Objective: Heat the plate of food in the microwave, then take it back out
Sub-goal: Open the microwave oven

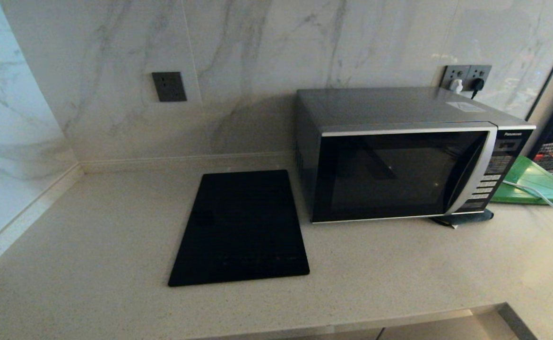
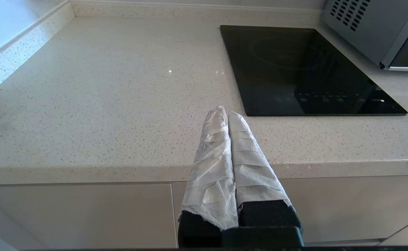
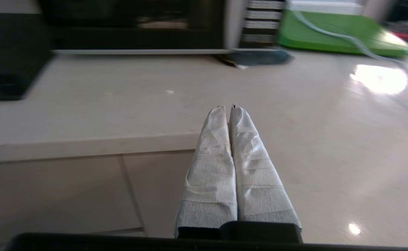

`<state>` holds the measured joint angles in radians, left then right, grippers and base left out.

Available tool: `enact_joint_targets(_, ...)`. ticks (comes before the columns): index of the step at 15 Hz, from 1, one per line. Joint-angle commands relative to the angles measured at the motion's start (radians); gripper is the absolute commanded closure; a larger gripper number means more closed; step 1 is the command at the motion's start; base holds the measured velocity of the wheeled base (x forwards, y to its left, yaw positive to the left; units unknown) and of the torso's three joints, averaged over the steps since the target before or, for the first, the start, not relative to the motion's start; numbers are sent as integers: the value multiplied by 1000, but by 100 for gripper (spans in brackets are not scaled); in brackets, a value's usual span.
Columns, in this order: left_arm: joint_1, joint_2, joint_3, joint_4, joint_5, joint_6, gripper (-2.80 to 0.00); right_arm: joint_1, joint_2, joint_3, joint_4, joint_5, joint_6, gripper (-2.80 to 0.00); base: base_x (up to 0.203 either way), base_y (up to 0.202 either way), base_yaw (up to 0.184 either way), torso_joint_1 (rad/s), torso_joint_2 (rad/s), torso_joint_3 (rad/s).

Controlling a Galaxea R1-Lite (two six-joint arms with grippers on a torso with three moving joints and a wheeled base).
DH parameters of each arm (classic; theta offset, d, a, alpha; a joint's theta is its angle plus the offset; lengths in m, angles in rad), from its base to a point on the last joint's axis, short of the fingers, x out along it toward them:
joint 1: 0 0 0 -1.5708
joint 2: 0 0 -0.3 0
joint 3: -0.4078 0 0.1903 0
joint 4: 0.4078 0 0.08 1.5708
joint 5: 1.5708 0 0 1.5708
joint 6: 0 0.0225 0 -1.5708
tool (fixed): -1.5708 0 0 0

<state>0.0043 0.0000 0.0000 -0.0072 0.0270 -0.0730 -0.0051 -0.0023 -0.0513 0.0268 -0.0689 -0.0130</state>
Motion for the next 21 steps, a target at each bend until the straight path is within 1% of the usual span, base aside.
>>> enact_joint_targets(1, 0, 2, 0, 0, 1, -1, 0, -1, 2, 15, -1, 33, 14, 0, 0, 0, 0, 0, 0, 0)
enact_joint_targets(3, 0, 2, 0, 0, 1, -1, 0, 0, 2, 43, 2, 41, 70, 0, 0, 0, 0, 0, 0, 0)
enact_joint_targets(6, 0, 2, 0, 0, 1, -1, 0, 1, 2, 42, 1, 40, 87, 0, 0, 0, 0, 0, 0, 0)
enact_joint_targets(9, 0, 1, 0, 0, 1, -1, 0, 1, 2, 48, -20, 34, 150, 0, 0, 0, 0, 0, 0, 0)
enact_joint_targets(21, 0, 2, 0, 0, 1, -1, 0, 1, 2, 51, -24, 32, 152, 0, 0, 0, 0, 0, 0, 0)
